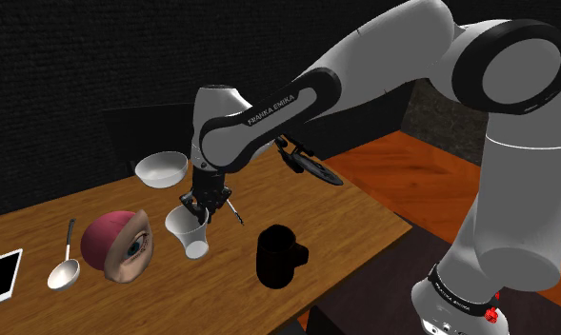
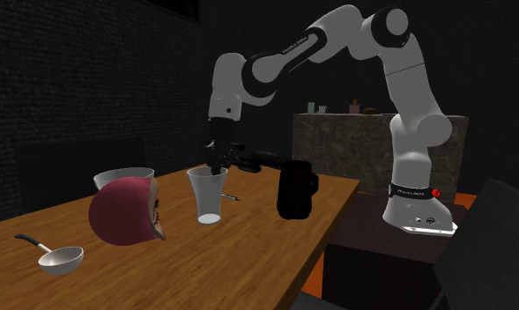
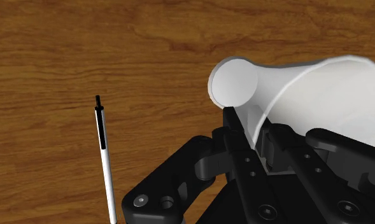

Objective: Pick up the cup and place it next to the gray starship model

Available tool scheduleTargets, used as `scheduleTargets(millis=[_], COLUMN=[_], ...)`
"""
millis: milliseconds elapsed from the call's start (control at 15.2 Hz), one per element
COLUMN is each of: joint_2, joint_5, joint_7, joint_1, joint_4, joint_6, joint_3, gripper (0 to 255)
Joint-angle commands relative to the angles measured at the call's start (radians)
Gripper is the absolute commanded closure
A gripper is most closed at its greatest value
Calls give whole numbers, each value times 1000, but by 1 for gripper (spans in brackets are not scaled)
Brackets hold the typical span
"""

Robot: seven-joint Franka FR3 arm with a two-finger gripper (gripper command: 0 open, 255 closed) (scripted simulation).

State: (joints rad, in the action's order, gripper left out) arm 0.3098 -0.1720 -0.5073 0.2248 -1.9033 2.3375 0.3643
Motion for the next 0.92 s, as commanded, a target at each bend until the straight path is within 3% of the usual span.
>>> scheduleTargets(millis=[0,264,858], joint_2=[0,0,-54], joint_5=[0,0,-7], joint_7=[0,0,-14], joint_1=[0,0,-7], joint_4=[0,0,54], joint_6=[0,0,-105], joint_3=[0,0,4], gripper=[255,255,255])
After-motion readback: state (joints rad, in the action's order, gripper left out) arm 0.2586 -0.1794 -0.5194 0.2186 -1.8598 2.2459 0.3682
